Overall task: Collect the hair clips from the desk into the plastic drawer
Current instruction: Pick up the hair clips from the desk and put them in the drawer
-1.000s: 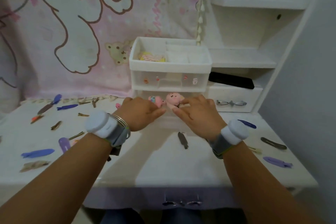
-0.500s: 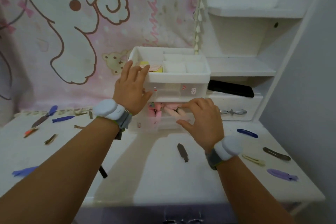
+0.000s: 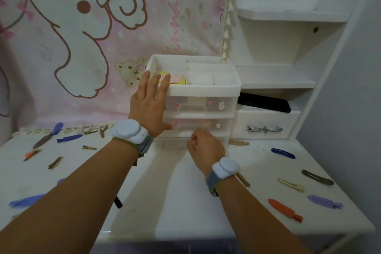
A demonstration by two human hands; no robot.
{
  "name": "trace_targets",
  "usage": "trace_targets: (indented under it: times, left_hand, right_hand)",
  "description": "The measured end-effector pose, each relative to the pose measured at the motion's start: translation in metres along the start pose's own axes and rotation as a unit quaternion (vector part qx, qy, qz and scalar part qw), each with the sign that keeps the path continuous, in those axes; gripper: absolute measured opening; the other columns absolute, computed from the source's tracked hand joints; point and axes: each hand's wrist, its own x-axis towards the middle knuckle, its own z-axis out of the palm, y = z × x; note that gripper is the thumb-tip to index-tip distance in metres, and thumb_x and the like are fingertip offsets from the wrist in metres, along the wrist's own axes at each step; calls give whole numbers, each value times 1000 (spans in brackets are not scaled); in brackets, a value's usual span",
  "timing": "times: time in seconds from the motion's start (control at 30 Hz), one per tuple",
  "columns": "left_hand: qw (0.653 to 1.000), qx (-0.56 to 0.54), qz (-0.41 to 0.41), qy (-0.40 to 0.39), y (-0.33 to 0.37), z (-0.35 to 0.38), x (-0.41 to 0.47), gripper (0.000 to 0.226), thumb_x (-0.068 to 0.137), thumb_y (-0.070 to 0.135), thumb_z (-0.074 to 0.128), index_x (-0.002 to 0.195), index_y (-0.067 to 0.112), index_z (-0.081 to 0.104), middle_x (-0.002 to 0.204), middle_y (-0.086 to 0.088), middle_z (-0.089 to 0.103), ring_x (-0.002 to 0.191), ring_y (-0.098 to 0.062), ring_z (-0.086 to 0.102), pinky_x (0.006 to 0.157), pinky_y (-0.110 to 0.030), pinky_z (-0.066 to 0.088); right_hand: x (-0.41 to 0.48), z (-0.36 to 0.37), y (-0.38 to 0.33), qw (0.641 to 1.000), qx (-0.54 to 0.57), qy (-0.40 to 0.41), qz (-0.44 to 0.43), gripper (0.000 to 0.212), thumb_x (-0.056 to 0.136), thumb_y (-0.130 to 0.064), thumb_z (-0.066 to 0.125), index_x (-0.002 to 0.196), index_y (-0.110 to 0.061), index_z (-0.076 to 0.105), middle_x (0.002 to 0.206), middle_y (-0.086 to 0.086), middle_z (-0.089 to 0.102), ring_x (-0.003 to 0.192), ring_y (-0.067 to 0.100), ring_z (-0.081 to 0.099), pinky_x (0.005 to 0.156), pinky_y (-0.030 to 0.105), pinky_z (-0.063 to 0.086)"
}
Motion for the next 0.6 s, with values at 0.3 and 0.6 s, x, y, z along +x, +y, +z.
trace_targets:
  times: [0.3, 0.6]
  left_hand:
    - [1000, 7, -18, 21, 4, 6, -2, 128, 42, 36, 91, 145, 16, 17, 148, -16, 31, 143, -36, 17, 83, -49, 49]
    - [1000, 12, -18, 19, 4, 3, -2, 124, 48, 34, 90, 146, 15, 16, 149, -17, 29, 143, -37, 14, 80, -51, 50]
  right_hand:
    - [-3, 3, -18, 560, 689, -268, 374, 29, 91, -15, 46, 63, -14, 42, 45, -1, 50, 24, 4, 38, 20, 12, 21]
    - [-46, 12, -24, 410, 764, -234, 439, 55, 92, -10, 40, 37, -8, 42, 32, -2, 36, 21, 7, 32, 21, 11, 21]
